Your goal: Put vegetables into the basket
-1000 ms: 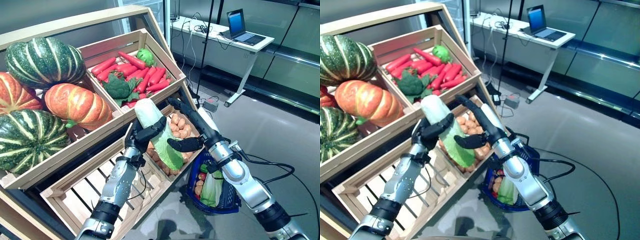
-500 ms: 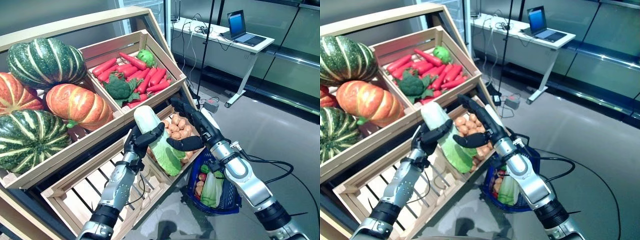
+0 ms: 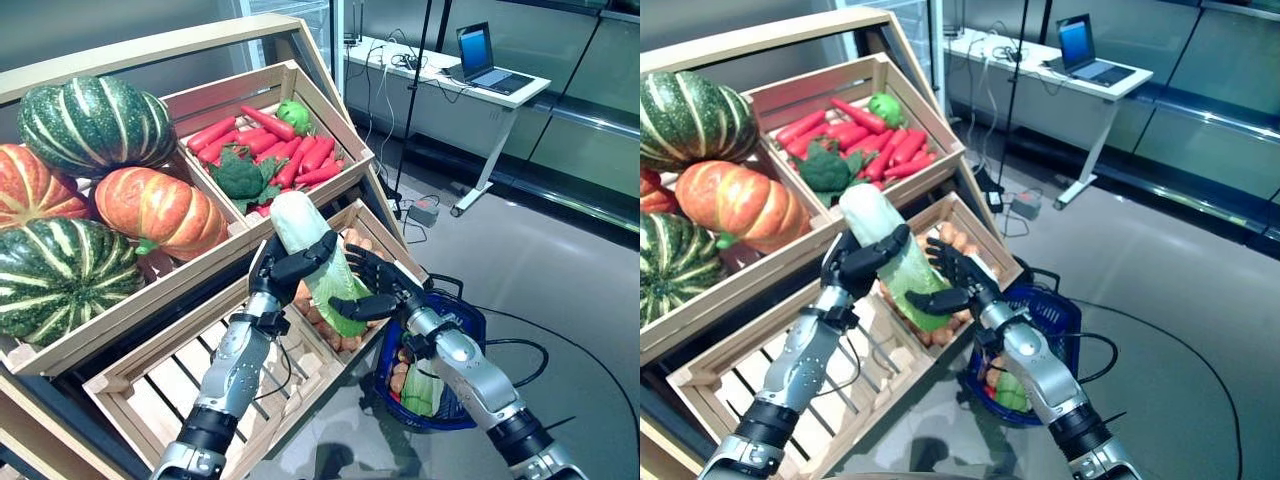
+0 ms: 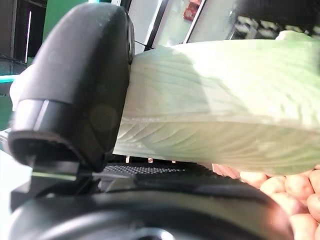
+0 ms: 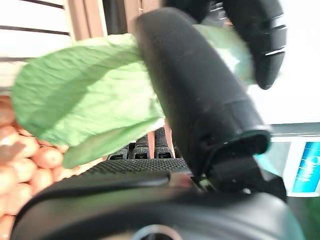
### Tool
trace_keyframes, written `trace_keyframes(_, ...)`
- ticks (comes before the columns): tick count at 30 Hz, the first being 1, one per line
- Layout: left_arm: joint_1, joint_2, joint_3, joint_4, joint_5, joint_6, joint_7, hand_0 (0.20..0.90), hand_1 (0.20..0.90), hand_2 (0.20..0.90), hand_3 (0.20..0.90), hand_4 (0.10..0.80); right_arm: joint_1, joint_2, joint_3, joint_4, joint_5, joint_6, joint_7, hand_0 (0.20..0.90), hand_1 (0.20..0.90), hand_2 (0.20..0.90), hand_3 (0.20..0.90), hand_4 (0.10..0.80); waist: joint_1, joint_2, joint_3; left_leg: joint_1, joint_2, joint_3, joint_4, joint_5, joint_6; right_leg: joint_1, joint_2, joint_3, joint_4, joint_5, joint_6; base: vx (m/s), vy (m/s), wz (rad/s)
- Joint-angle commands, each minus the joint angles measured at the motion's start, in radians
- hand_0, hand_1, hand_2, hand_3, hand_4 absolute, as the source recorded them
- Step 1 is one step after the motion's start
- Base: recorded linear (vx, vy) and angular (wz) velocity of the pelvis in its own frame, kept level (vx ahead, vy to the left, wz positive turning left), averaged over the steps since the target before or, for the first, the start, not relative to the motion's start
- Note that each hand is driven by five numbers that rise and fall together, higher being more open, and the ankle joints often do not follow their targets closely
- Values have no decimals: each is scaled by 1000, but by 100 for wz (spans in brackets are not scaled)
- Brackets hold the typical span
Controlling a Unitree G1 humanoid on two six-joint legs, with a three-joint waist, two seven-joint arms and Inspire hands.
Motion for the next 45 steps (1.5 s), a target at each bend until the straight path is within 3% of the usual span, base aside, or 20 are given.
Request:
trace_keyframes(1, -171, -4, 2, -133, -36, -117, -81, 300, 300, 300, 300, 400, -64, 67, 26, 21, 67, -48, 47, 900, 900, 900, 900, 800, 3, -8, -73, 31, -32, 6, 2, -132, 13, 28, 27, -8, 2, -75, -54, -7, 1, 4)
trace_keyframes(14, -176, -19, -81, -149, -65, 10, -193, 300, 300, 300, 300, 400, -166, 119, 49, 128, 187, -14, 147, 900, 900, 900, 900, 800, 32, -15, -80, 28, -34, -15, 2, -130, 13, 32, 31, -22, 2, -75, -61, 7, -4, 2)
trace_keyframes(23, -169, -12, -159, -129, -20, 102, -251, 300, 300, 300, 300, 400, -233, 108, 26, 114, 208, -66, 144, 900, 900, 900, 900, 800, 39, -17, -80, 27, -32, -17, 2, -130, 15, 28, 34, -17, 2, -72, -61, 0, 0, 0)
trace_keyframes(36, -82, 36, -204, -48, 48, 123, -328, 300, 300, 300, 300, 400, -259, 37, -26, 40, 240, -111, 166, 900, 900, 900, 900, 800, 39, -16, -69, 29, -29, -2, 2, -130, 17, 24, 36, -7, 2, -72, -60, 0, 0, 0)
trace_keyframes(37, -76, 38, -206, -44, 44, 120, -330, 300, 300, 300, 300, 400, -262, 35, -31, 38, 264, -125, 196, 862, 862, 862, 862, 775, 39, -16, -68, 29, -29, -2, 2, -130, 17, 24, 36, -7, 2, -72, -60, 31, -1, 0)
trace_keyframes(38, -70, 37, -208, -39, 43, 116, -331, 300, 300, 300, 300, 400, -262, 37, -35, 27, 291, -132, 208, 556, 556, 556, 556, 571, 40, -15, -68, 28, -28, -2, 2, -131, 17, 24, 36, -8, 2, -73, -60, 0, 0, 0)
trace_keyframes(39, -65, 36, -207, -33, 43, 109, -332, 300, 300, 300, 300, 400, -261, 36, -42, 22, 312, -136, 212, 300, 300, 300, 300, 400, 41, -15, -68, 28, -28, -2, 2, -132, 17, 24, 35, -10, 2, -74, -60, 0, 0, 0)
trace_keyframes(45, -50, 30, -198, -21, 40, 89, -325, 300, 300, 300, 300, 400, -254, 43, -79, 47, 342, -167, 218, 300, 300, 300, 300, 400, 46, -14, -67, 30, -28, -6, 2, -135, 17, 28, 33, -17, 2, -77, -60, 22, 0, 0)
